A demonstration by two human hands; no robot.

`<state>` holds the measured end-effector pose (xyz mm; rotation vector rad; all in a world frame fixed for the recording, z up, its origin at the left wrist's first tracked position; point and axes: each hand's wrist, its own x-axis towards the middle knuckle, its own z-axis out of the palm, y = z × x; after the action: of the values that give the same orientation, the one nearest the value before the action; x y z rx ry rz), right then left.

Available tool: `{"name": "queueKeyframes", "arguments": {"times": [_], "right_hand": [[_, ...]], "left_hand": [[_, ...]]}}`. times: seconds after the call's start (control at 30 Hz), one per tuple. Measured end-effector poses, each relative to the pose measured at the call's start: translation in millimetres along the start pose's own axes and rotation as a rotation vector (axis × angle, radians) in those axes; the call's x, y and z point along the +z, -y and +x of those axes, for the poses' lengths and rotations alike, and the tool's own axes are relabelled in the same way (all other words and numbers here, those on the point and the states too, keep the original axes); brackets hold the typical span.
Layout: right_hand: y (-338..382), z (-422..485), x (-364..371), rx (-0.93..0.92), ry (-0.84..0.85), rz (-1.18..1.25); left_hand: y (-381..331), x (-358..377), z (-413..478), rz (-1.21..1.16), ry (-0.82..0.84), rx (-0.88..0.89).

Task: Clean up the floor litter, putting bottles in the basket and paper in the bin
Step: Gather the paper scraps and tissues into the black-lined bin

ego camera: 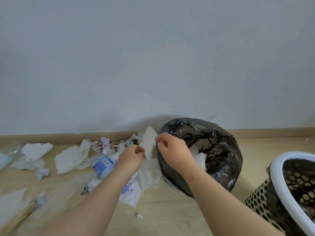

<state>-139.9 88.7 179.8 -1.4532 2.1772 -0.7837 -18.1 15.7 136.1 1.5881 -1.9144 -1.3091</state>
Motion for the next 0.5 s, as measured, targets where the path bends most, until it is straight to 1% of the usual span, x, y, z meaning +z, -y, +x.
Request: {"name": "queueKeyframes", "arguments": {"times": [0.1,0.17,0.2,0.3,0.33,0.37,0.4,0.5], "right_hand": [[17,3,25,-0.033,0.055,0.066],[24,4,47,-0.029,0.108,0.070],[24,5,59,-0.015,0.130,0.083],[19,4,95,0.083,0.219,0.087],[15,2,108,0.124,0.244,0.076],[9,-3,120,0.164,0.266,0.066],[2,-9,131,0.198,0.283,0.050],[-17,-27,156,0.292,0.341,-0.008]], "left_hand": [[14,-16,-4,0.046,0.005,-0.014],[29,-27,-7,0.049,-0.036,-0.040],[39,-34,-8,0.019,-0.081,-0.062],[82,-54,-10,-0.208,-0.243,-0.146],[99,-60,-13,-0.235,-0.291,-0.167],[117,-66,-16,-0.203,-0.331,-0.183],[135,-71,-19,-0.118,-0.377,-0.190],[185,-89,-26,0.332,-0.485,-0.212]]}}
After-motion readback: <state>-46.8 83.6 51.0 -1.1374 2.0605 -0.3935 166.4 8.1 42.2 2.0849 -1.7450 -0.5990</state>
